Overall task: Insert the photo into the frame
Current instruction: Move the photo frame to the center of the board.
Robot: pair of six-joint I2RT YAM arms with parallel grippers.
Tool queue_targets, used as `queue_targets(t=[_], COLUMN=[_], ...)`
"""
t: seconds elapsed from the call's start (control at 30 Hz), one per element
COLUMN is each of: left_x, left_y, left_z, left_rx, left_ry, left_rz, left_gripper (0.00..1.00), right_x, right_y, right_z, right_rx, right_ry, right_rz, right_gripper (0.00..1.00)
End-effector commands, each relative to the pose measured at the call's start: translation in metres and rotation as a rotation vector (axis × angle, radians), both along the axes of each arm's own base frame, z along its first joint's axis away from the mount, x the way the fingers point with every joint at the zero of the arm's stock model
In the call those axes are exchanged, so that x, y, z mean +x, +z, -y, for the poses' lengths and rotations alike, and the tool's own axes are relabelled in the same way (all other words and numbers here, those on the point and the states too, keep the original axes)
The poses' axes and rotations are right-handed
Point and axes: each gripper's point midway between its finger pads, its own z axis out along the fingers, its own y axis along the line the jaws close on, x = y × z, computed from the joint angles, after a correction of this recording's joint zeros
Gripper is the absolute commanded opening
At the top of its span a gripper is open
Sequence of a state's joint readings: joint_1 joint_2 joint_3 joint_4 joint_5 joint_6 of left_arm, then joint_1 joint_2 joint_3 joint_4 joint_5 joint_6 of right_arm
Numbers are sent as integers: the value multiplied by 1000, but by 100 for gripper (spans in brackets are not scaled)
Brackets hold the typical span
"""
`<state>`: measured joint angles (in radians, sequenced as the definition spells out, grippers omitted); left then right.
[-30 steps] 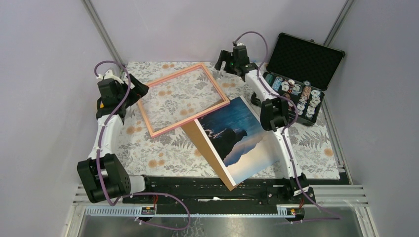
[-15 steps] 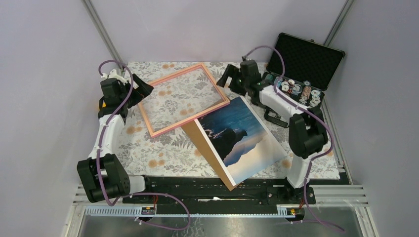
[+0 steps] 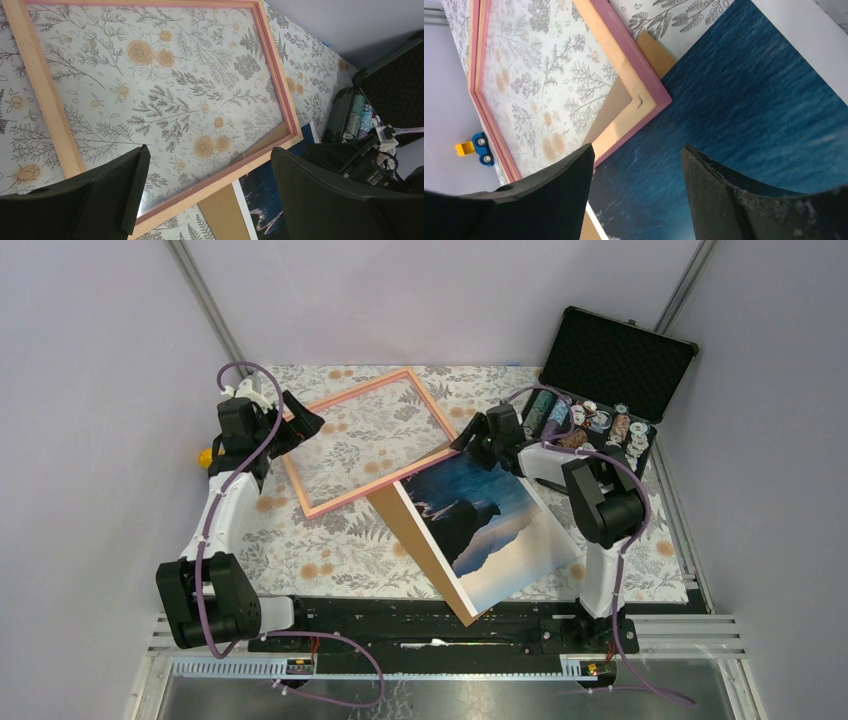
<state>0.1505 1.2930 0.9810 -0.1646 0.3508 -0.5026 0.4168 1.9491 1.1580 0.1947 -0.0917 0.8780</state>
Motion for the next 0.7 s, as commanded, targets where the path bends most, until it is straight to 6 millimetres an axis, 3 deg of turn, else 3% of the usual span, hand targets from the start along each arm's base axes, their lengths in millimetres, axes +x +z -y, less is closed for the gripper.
queue_targets(t=[0.0, 0.13, 0.3, 0.67], left_x=[5, 5, 4, 3], left_y=[10, 11, 15, 18], left_z=[-3, -1, 0, 0], left_rx=[25, 14, 14, 14], left_ry=[2, -8, -8, -4], left_rz=[47, 46, 58, 67], left_gripper=[99, 99, 99, 99], right_x=[26, 33, 47, 50], right_y=[-1, -14, -4, 10], right_z=[-14, -24, -44, -130], right_rx=[61, 74, 101, 175], right_ry=[0, 53, 137, 370], right_rz=[51, 45, 104, 205], right_gripper=[72, 70, 68, 64])
